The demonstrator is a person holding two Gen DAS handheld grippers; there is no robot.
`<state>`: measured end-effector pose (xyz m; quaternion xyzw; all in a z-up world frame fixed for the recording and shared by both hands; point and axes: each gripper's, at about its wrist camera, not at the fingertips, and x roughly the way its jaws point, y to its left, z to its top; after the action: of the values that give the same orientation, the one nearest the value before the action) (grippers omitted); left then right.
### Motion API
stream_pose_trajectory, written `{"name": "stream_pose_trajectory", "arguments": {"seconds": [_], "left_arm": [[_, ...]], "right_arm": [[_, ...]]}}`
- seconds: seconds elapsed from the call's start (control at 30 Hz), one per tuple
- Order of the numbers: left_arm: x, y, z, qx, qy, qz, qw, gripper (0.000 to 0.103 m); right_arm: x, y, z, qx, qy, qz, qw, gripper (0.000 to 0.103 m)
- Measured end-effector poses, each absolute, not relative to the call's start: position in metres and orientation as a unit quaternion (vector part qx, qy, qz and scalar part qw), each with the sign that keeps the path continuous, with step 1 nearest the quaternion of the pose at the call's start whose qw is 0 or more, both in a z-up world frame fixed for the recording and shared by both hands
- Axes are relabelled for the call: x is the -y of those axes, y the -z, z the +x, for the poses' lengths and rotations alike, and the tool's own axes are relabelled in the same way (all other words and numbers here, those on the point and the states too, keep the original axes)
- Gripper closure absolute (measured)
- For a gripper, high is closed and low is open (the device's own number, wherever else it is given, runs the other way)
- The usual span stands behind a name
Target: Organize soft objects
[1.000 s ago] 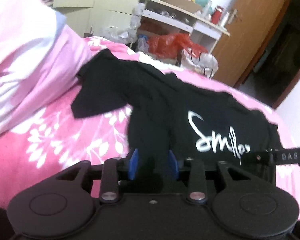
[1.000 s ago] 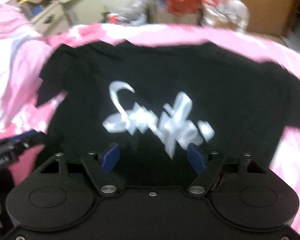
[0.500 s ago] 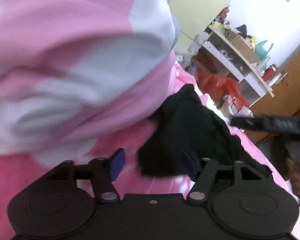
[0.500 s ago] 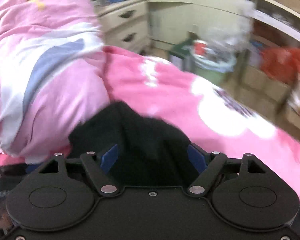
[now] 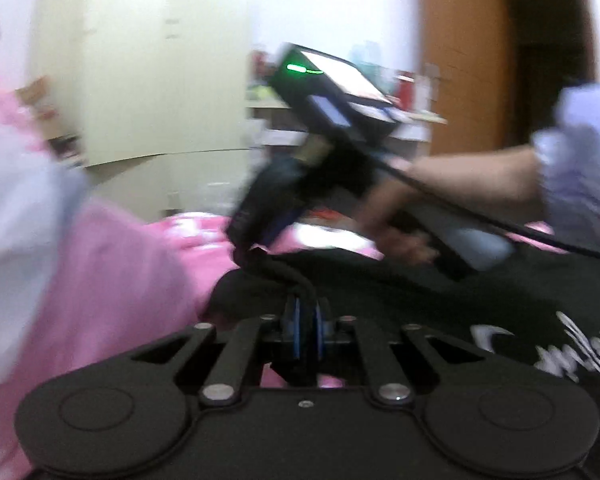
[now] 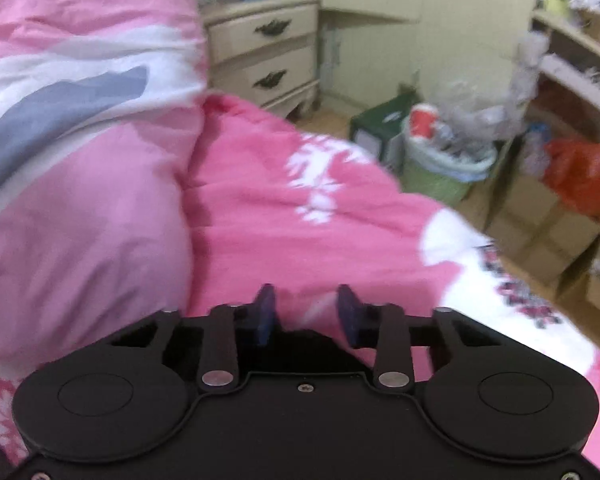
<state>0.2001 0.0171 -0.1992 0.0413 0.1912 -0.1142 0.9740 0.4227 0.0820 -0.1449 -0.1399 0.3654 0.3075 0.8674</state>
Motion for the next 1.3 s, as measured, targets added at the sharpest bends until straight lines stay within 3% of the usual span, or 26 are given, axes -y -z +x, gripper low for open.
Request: {"name": "stream_pose_trajectory", "arguments": {"seconds": [0.13,0.27,0.37,0.7,0.8,0.83,0.9,0.93,0.97,1.03,1.07,1.3], "left_arm": [[-0.002,0.198,0.194,-0.198,0.153,0.077,0.965,0.096],[0.002,0.214,0.203,-0.25,0.16,0.083,0.951,0.096],[0.003,0.216,0.201,-0.248,0.161,0.087,0.951,0.096],[-0.002,0.221,0.203,-0.255,0.169,0.071,0.949,0.095],[-0.002,0.22,0.201,-0.256,0.173,0.073,0.948,0.095],[-0.002,0.22,0.201,-0.256,0.174,0.071,0.948,0.095],[-0.003,0.22,0.202,-0.258,0.174,0.068,0.948,0.095],[-0.004,0.22,0.202,-0.258,0.173,0.064,0.948,0.095],[-0.005,0.219,0.202,-0.259,0.173,0.06,0.949,0.095],[-0.008,0.216,0.202,-0.26,0.168,0.049,0.95,0.095],[-0.01,0.215,0.203,-0.26,0.163,0.042,0.951,0.095],[-0.046,0.196,0.197,-0.239,0.071,-0.021,0.968,0.097]], "right_arm": [[-0.052,0.14,0.429,-0.38,-0.285,-0.106,0.874,0.073],[-0.038,0.132,0.428,-0.409,-0.331,-0.08,0.847,0.045],[-0.042,0.117,0.412,-0.409,-0.391,-0.097,0.819,0.033],[-0.099,0.132,0.338,-0.347,-0.51,-0.414,0.669,0.03],[-0.106,0.141,0.337,-0.355,-0.501,-0.48,0.626,0.041],[-0.106,0.142,0.34,-0.366,-0.497,-0.486,0.618,0.056],[-0.102,0.139,0.342,-0.373,-0.494,-0.48,0.622,0.068],[-0.099,0.136,0.342,-0.37,-0.493,-0.47,0.632,0.082],[-0.097,0.133,0.342,-0.364,-0.493,-0.465,0.639,0.087],[-0.088,0.122,0.341,-0.349,-0.492,-0.443,0.664,0.091],[-0.082,0.114,0.343,-0.345,-0.486,-0.422,0.684,0.098],[-0.075,0.096,0.349,-0.309,-0.456,-0.352,0.757,0.101]]}}
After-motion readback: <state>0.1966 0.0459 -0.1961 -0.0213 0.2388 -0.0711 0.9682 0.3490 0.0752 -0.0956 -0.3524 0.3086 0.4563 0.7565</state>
